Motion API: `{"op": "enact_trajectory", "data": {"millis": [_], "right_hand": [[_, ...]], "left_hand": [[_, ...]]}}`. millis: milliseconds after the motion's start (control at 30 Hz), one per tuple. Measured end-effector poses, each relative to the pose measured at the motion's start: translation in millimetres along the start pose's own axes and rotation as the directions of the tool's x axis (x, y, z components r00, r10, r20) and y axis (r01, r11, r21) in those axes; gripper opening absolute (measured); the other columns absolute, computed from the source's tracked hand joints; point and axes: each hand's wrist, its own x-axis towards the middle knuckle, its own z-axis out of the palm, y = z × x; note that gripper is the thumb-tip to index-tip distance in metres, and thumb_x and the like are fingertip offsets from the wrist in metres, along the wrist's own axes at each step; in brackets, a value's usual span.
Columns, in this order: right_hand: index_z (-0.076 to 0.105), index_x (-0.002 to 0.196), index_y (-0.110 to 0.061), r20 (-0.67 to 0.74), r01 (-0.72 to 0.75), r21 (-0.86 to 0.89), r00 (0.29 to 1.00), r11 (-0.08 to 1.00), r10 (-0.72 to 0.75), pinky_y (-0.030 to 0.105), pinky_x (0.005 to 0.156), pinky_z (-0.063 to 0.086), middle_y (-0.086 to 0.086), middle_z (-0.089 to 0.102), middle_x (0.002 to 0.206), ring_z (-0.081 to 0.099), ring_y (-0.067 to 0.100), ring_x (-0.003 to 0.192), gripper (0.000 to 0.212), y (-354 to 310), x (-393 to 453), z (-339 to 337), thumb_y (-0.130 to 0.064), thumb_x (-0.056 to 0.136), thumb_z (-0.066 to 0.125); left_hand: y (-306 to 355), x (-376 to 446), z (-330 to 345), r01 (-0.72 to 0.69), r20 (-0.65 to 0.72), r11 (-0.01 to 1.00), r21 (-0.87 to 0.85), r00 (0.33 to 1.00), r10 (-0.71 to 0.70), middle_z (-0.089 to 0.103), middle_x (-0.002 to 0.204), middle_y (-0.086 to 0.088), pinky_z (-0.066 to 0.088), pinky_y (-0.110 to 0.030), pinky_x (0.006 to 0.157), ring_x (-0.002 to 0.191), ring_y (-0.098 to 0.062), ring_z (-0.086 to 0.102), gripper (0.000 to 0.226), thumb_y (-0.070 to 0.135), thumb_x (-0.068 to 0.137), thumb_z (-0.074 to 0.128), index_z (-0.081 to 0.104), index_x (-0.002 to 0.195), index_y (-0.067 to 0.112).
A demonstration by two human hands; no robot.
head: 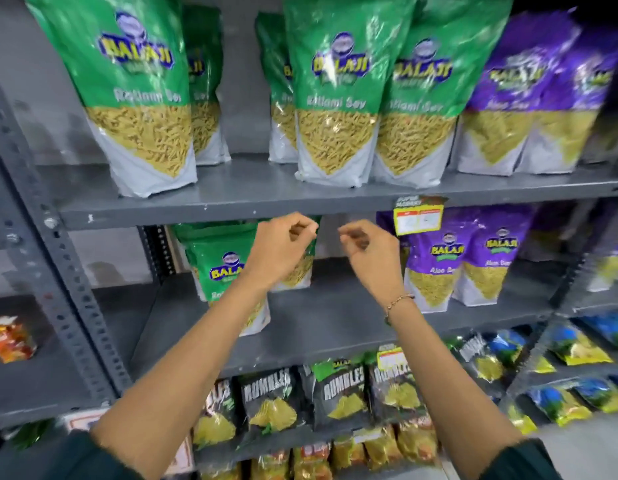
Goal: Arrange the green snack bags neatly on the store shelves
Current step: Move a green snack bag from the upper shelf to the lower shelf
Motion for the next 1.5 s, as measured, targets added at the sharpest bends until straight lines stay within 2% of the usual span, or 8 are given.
{"op": "enact_trajectory", "data": {"millis": [300,500,633,700,800,967,1167,1500], "right_hand": [[0.062,0.103,-0.010,-0.310,0.024,0.061,0.951,0.998,-0.004,0.029,0.079,0.050,0.013,0.060,0.107,0.059,0.022,0.091,0.022,13,92,-99,-0.008,0.081,0.063],[0.035,0.133,0.005,-0.161,-0.079,0.021,0.984,0.997,0.082,0.047,0.108,0.033,0.025,0.042,0.136,0.040,0.035,0.128,0.080,44,140,-115,-0.028,0.073,0.076],[0.033,0.134,-0.003,-0.013,-0.122,0.079,0.992,0.989,0.124,0.043,0.098,0.043,0.022,0.048,0.137,0.046,0.035,0.126,0.086,56,156,-114,-0.036,0.068,0.079],[0.052,0.112,-0.011,-0.034,-0.066,0.054,0.997,0.996,0.068,0.038,0.078,0.046,0.019,0.063,0.115,0.058,0.037,0.108,0.056,62,157,-117,-0.038,0.069,0.077],[0.060,0.099,-0.020,-0.067,-0.080,0.134,0.994,0.988,0.090,0.040,0.079,0.052,0.007,0.071,0.101,0.065,0.028,0.097,0.059,69,150,-132,-0.056,0.056,0.077],[0.065,0.095,-0.024,-0.052,-0.123,0.283,0.988,0.951,0.143,0.049,0.084,0.054,-0.002,0.074,0.094,0.068,0.021,0.091,0.075,81,129,-168,-0.069,0.036,0.077],[0.066,0.094,-0.027,0.010,-0.034,0.457,0.999,0.889,0.034,0.049,0.083,0.057,-0.004,0.076,0.093,0.071,0.015,0.089,0.058,86,92,-196,-0.047,0.045,0.087],[0.065,0.099,-0.032,0.325,-0.094,0.476,0.943,0.875,-0.075,0.011,0.071,0.051,-0.017,0.074,0.097,0.068,0.002,0.092,0.060,89,38,-167,-0.026,0.045,0.091]], "left_hand": [[98,80,57,-0.098,0.017,0.974,-0.202,0.994,0.104,0.058,0.134,0.002,0.049,-0.029,0.095,0.116,-0.013,0.058,0.042,0.022,0.091,0.056,0.052,0.132,0.015],[120,111,120,-0.068,-0.020,0.998,-0.014,0.997,0.068,0.028,0.156,-0.007,0.033,-0.036,0.109,0.140,-0.022,0.032,0.072,0.032,0.090,0.057,0.019,0.149,0.015],[116,116,147,-0.027,-0.094,0.996,0.090,0.995,0.036,0.030,0.153,-0.009,0.030,-0.020,0.090,0.136,-0.023,0.035,0.070,0.031,0.092,0.052,0.016,0.148,0.009],[112,119,153,0.000,-0.105,0.998,0.056,0.994,0.006,0.033,0.151,-0.012,0.032,-0.025,0.100,0.137,-0.026,0.035,0.067,0.035,0.093,0.047,0.019,0.147,0.007],[110,122,154,0.119,-0.076,0.992,-0.040,0.990,-0.122,0.023,0.157,-0.010,0.024,-0.033,0.111,0.143,-0.024,0.025,0.072,0.048,0.095,0.038,0.012,0.149,0.008],[119,114,151,0.102,0.034,0.959,-0.264,0.995,-0.096,0.050,0.119,0.023,0.034,0.007,0.070,0.117,-0.006,0.050,0.068,0.063,0.084,0.044,0.035,0.139,0.025],[112,98,139,0.107,0.198,0.900,-0.422,0.980,-0.023,0.067,0.119,0.010,0.051,-0.020,0.088,0.108,-0.005,0.064,0.076,0.061,0.053,0.079,0.051,0.118,0.033],[60,4,98,0.086,0.082,0.953,-0.291,0.995,-0.065,0.071,0.097,0.028,0.053,-0.012,0.075,0.093,0.006,0.067,0.070,0.042,0.041,0.090,0.059,0.103,0.035]]}}
